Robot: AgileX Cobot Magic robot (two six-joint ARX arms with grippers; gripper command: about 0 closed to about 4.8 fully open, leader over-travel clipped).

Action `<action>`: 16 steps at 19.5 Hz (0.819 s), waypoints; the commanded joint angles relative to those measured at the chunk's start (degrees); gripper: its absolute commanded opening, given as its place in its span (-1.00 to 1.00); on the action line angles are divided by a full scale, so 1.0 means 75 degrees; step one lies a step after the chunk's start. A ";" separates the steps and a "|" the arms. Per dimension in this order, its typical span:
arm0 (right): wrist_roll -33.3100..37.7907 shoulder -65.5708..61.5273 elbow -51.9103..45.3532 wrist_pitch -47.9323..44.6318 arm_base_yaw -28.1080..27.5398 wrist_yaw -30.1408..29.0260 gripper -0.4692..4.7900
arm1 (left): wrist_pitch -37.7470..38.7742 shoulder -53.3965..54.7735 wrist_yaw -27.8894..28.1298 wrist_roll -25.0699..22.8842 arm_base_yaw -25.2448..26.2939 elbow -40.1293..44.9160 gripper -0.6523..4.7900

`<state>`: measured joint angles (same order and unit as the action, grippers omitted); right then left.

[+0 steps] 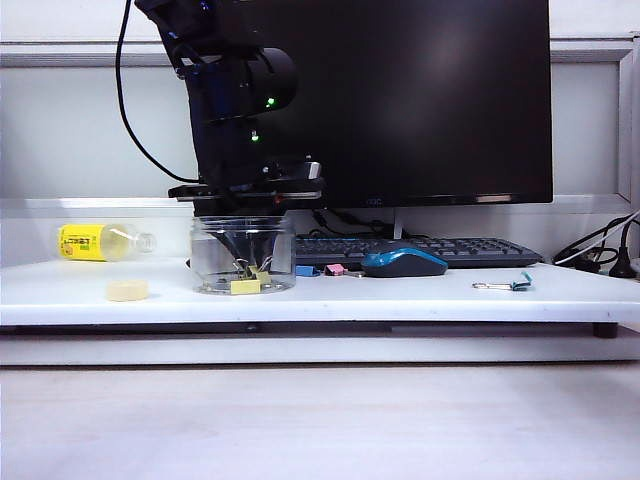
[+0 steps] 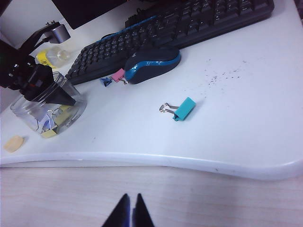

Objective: Take the clips out of the round transparent plastic box and place them on the table.

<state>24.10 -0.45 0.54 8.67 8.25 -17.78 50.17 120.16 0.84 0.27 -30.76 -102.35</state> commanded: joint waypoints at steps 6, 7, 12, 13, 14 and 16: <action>-0.0047 -0.0006 -0.0003 0.0020 -0.0003 0.0038 -0.74 | 0.0329 -0.0682 -0.0306 -0.0289 0.0009 0.0152 -0.49; -0.0047 -0.0006 -0.0003 0.0020 -0.0003 0.0038 -0.74 | 0.0329 -0.0933 -0.0254 -0.0425 0.0009 0.0152 -0.49; -0.0047 -0.0006 -0.0003 0.0020 0.0000 0.0035 -0.74 | 0.0187 -0.1530 -0.0114 -0.0609 0.0009 0.0152 -0.49; -0.0047 -0.0006 -0.0003 0.0020 0.0000 0.0035 -0.74 | 0.0256 -0.1606 -0.0114 -0.0621 0.0009 0.0152 -0.49; -0.0047 -0.0006 -0.0003 0.0020 0.0000 0.0035 -0.74 | 0.0323 -0.1626 -0.0128 -0.0632 0.0009 0.0152 -0.49; -0.0047 -0.0006 -0.0003 0.0020 -0.0003 0.0035 -0.74 | 0.0405 -0.1635 -0.0137 -0.0638 0.0009 0.0154 -0.49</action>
<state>23.99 -0.47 0.54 8.69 8.25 -17.72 52.75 108.18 -0.19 -4.27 -30.72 -101.16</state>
